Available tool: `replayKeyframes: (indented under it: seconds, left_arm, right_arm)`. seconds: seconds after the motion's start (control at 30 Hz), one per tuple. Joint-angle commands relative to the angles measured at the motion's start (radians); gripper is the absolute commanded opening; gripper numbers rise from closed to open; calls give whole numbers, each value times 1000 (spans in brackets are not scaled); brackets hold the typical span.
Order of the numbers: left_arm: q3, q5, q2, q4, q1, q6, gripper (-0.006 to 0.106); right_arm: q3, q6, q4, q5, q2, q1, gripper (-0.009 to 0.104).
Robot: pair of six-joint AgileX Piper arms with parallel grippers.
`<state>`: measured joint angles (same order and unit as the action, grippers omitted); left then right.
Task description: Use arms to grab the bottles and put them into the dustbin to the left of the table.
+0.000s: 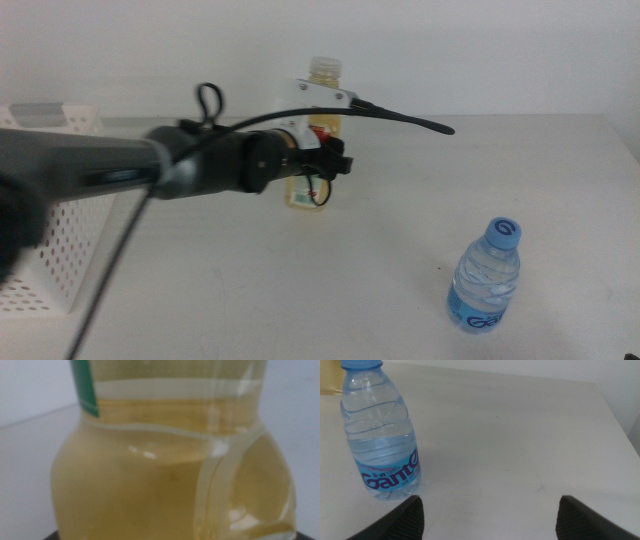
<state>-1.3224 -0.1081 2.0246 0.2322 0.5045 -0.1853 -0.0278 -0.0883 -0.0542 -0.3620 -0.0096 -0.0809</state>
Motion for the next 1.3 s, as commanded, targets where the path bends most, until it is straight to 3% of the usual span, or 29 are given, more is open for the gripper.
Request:
replayKeyframes:
  seconds: [0.0, 0.27, 0.7, 0.83, 1.27]
  left_arm:
    - [58, -103, -205, 10, 3, 1, -5]
    - [135, 320, -467, 10, -82, 17, -5]
    - [-167, 1139, -502, 29, -475, -10, -5]
    - [-242, 1224, -502, 14, -593, -47, -5]
    - [-275, 1296, -432, -232, -795, -52, -5]
  right_arm:
    - [8, -5, 7, 52, -27, 5, 79]
    - [8, -5, 7, 52, -27, 5, 79]
    - [8, -5, 7, 52, -27, 5, 79]
    - [8, -5, 7, 52, -27, 5, 79]
    - [8, -5, 7, 52, -27, 5, 79]
